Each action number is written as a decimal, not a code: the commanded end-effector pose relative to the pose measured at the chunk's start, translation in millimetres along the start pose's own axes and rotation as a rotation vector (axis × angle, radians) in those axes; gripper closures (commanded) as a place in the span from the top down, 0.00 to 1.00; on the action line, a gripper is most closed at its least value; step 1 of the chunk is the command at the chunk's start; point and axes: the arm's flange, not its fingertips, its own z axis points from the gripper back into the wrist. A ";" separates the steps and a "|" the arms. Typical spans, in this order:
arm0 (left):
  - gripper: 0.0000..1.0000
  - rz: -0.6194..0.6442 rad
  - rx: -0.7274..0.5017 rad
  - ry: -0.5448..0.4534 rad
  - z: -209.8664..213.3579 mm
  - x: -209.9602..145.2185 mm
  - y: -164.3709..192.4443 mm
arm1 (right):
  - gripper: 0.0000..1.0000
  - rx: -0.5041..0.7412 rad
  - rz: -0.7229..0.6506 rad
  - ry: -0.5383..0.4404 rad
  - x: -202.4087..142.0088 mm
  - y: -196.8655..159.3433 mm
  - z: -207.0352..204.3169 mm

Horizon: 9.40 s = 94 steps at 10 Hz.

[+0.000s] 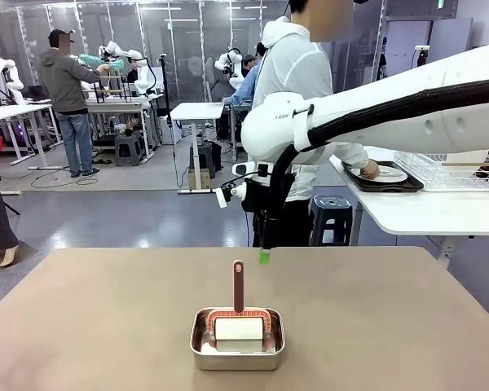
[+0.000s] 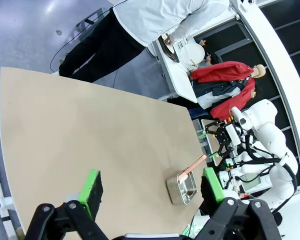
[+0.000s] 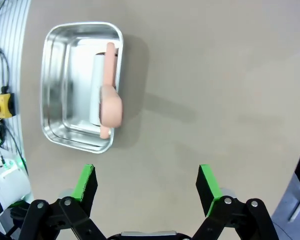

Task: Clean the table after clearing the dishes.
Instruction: When the right (or left) Handle tray is removed, use the right hand (or left hand) to clean the right (or left) side of the table with the Lint Roller.

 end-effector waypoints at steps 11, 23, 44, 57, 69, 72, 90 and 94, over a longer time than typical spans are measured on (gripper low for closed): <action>1.00 0.008 0.004 0.003 2.2 -1.1 -2.5 | 1.00 0.221 -0.017 0.115 59.5 -6.5 -57.0; 1.00 0.008 0.004 0.003 2.2 -1.1 -2.5 | 0.20 0.224 -0.030 0.155 63.2 0.8 -66.0; 1.00 0.008 0.004 0.003 2.2 -1.1 -2.5 | 0.04 -0.023 -1.155 -0.504 -184.3 104.2 45.8; 1.00 0.008 0.004 0.003 2.2 -1.1 -2.5 | 0.21 0.145 -1.598 -0.697 -251.7 63.3 -2.4; 1.00 0.008 0.004 0.003 2.2 -1.1 -2.5 | 0.21 0.404 -1.561 -0.634 -291.2 9.8 -89.8; 1.00 0.008 0.004 0.003 2.2 -1.1 -2.5 | 0.21 0.301 -1.554 -0.637 -336.2 17.9 -103.8; 1.00 0.008 0.004 0.003 2.2 -1.1 -2.5 | 0.21 -0.341 -1.650 -0.202 -417.4 98.3 44.9; 1.00 0.008 0.004 0.003 2.2 -1.1 -2.5 | 0.21 -0.496 -1.624 -0.138 -372.7 127.4 106.1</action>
